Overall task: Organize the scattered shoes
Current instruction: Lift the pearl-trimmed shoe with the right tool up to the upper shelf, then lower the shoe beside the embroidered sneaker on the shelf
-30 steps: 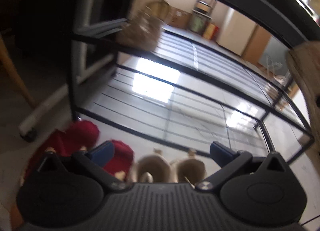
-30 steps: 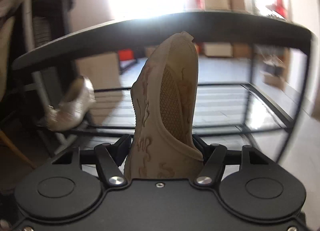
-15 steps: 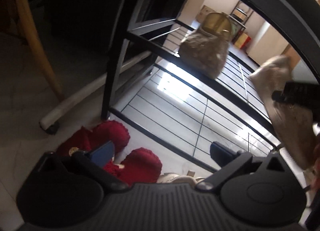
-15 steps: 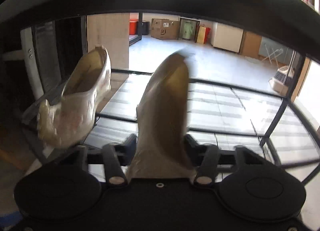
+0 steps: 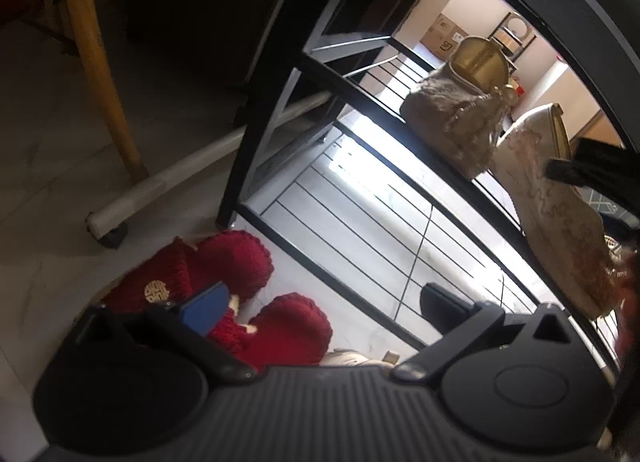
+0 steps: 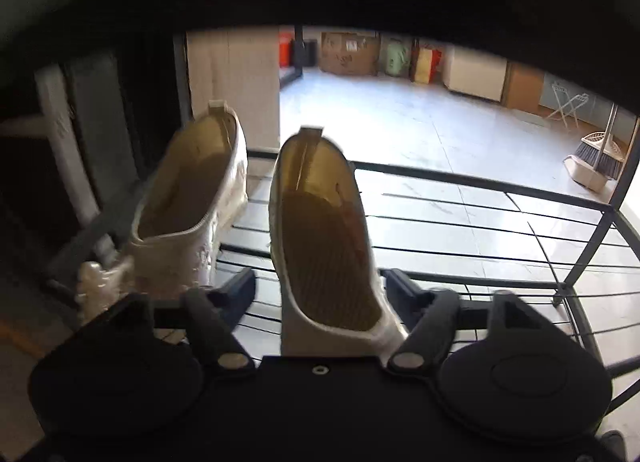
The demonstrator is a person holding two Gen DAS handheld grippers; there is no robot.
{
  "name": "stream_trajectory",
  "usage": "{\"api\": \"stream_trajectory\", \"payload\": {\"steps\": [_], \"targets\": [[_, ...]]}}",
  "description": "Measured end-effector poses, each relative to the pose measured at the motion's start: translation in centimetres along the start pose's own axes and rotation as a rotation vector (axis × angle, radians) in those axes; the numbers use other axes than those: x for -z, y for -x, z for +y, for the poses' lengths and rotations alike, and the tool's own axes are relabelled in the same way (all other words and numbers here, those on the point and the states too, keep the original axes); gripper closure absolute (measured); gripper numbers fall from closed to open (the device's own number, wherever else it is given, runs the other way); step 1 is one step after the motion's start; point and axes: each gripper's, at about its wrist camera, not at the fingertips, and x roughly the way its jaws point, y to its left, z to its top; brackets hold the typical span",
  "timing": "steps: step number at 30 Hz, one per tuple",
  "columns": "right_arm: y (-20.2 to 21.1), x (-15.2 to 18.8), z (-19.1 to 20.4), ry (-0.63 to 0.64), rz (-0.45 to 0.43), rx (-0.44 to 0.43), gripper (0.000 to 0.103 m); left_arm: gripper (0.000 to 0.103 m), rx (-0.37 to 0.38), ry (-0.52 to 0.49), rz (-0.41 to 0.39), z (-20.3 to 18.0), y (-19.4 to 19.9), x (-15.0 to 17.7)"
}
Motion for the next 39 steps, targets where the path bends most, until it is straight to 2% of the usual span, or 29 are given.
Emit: {"api": "stream_trajectory", "payload": {"steps": [2,5,8,10,13,20,28,39], "targets": [[2.0,0.7,-1.8,-0.009,-0.027,-0.030,0.023,0.001,0.002,-0.013,-0.003,-0.3,0.1,0.2],[3.4,2.1,-3.7,-0.020,0.009,-0.080,0.023,0.001,0.007,-0.037,0.003,-0.8,0.0,0.3],[3.8,3.6,-3.7,0.019,0.037,-0.100,0.023,0.001,0.000,-0.051,0.009,-1.1,-0.1,0.7],[3.8,4.5,-3.7,0.036,0.045,-0.109,0.029,0.001,-0.007,-0.057,0.011,-1.1,-0.2,0.9],[3.3,5.1,-3.5,0.016,0.045,-0.125,0.033,0.001,-0.017,-0.060,0.010,-1.1,-0.3,0.9],[3.3,5.7,-2.2,-0.020,0.002,-0.077,0.032,0.001,-0.020,-0.058,0.022,-1.0,-0.6,0.9],[3.8,7.5,-0.7,0.033,-0.067,-0.056,0.032,0.001,-0.016,-0.050,0.026,-0.8,-0.6,0.8],[4.8,10.4,0.1,0.017,-0.166,-0.029,0.036,0.001,-0.021,-0.064,0.035,-1.0,-0.9,0.9]]}}
